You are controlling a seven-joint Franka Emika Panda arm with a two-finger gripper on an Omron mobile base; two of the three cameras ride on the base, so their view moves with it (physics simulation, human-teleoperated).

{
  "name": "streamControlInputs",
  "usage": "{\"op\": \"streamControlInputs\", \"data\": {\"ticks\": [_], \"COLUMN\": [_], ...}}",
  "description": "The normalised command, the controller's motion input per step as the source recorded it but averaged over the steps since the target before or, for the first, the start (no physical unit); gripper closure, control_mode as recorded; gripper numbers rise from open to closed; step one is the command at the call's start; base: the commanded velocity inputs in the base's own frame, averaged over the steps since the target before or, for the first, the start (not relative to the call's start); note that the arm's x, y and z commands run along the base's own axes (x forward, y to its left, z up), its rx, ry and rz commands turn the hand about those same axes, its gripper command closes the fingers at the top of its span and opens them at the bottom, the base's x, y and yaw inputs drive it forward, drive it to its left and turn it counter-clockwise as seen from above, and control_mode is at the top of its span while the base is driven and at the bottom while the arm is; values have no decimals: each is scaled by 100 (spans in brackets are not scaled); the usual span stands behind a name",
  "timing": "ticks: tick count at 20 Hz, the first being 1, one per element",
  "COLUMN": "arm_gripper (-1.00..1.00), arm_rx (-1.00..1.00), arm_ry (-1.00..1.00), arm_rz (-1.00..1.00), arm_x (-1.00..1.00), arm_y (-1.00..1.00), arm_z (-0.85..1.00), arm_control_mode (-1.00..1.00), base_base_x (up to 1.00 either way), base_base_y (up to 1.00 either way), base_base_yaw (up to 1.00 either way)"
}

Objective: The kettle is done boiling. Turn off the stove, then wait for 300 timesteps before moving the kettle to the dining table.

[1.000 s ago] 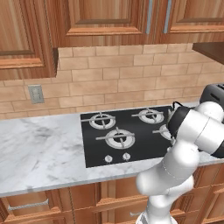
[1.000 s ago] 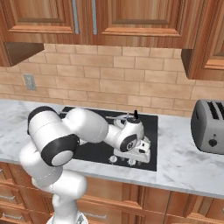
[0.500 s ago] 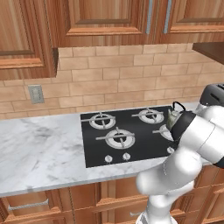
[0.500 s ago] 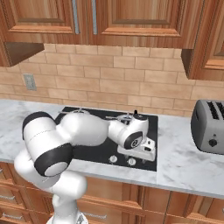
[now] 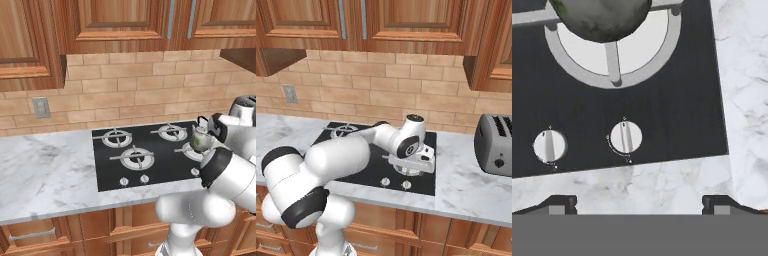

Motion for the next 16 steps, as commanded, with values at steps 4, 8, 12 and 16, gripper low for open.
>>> {"op": "streamControlInputs", "data": {"ticks": [4,8,12,16], "arm_gripper": [-100,-100,-100,-100], "arm_rx": [0,0,0,0], "arm_ry": [0,0,0,-1], "arm_rz": [0,0,0,3], "arm_x": [0,0,3,16], "arm_y": [0,2,1,6], "arm_z": [69,63,37,13], "arm_control_mode": [-100,-100,-100,-100], "base_base_x": [0,0,0,0], "base_base_y": [0,0,0,0], "base_base_yaw": [0,0,0,0]}}
